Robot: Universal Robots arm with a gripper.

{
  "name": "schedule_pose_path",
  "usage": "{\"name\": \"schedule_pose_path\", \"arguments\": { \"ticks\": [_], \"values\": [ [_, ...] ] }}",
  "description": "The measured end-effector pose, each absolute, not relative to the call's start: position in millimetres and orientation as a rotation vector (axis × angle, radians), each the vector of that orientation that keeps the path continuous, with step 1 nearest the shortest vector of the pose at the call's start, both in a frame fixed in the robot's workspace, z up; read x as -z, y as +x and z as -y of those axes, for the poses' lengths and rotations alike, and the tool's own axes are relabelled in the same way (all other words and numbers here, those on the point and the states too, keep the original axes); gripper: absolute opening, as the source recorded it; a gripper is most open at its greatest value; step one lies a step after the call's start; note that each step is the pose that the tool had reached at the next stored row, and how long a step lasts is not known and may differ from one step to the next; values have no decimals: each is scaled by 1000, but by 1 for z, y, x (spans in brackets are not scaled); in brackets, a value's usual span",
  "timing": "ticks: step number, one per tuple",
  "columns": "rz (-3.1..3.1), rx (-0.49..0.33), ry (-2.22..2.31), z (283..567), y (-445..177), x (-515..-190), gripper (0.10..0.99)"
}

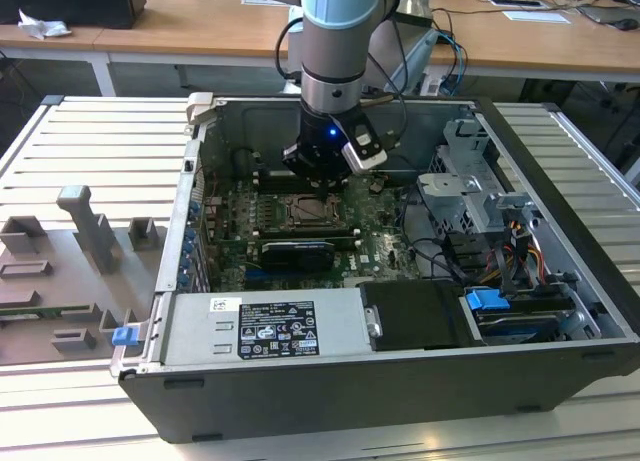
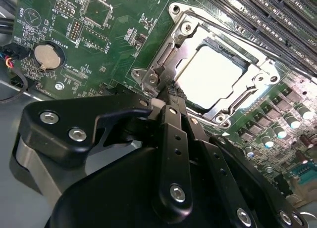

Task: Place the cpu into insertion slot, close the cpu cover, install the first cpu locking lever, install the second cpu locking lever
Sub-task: 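Install the second cpu locking lever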

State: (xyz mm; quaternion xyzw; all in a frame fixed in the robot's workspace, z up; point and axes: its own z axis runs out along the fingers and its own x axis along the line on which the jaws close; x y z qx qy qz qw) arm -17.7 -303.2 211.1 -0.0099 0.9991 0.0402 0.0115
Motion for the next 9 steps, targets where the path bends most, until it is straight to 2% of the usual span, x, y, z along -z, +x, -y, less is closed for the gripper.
{"name": "schedule_pose_path", "arguments": {
  "ticks": [5, 9],
  "values": [
    [-3116, -125, -31, 303, -18, -236, 106],
    [-3116, -126, -31, 308, -18, -237, 106]
  ]
}}
